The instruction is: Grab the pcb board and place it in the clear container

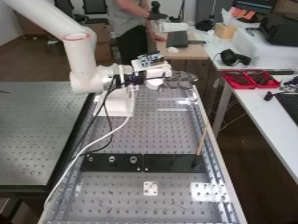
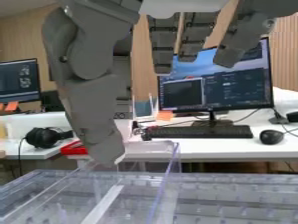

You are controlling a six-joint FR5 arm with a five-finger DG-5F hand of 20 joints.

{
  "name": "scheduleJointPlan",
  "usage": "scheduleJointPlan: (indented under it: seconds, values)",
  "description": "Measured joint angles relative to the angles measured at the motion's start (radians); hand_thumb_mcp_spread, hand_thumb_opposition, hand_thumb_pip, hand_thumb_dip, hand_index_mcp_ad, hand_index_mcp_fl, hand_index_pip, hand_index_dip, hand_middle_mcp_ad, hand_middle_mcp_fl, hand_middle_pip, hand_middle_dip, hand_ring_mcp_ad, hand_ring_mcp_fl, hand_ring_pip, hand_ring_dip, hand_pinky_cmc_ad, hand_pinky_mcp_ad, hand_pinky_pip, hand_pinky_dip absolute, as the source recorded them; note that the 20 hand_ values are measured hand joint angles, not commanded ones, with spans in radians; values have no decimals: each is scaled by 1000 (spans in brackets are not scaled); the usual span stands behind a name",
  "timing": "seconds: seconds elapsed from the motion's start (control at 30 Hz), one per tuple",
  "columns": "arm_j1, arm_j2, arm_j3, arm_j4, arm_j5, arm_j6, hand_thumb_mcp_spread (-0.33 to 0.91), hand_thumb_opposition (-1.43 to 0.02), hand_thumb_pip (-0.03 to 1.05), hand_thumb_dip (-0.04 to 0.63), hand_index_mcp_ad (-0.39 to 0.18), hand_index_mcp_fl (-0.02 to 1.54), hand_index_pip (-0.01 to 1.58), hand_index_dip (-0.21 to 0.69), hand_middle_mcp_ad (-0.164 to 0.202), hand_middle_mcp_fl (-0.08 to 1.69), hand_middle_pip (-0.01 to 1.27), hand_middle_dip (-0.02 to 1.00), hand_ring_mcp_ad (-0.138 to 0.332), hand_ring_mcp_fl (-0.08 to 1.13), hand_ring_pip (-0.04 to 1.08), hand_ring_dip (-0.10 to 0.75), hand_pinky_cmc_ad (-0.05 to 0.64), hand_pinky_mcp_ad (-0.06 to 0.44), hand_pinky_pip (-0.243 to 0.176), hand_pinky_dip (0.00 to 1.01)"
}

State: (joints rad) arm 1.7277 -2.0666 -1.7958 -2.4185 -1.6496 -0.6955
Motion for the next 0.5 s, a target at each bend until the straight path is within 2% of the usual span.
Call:
scheduleJointPlan:
  seconds: [0.3, 0.5]
  values:
    - [29, -20, 32, -34, 26, 17, 710, -892, 417, 234, -211, 604, 1328, 168, 84, 101, 150, 155, 80, 12, 93, 37, 316, 197, -59, 178]
    - [34, -23, 54, -100, 32, 7, 696, -895, 417, 239, -216, 564, 1326, 171, 84, 86, 152, 155, 80, 14, 93, 37, 316, 197, -59, 178]
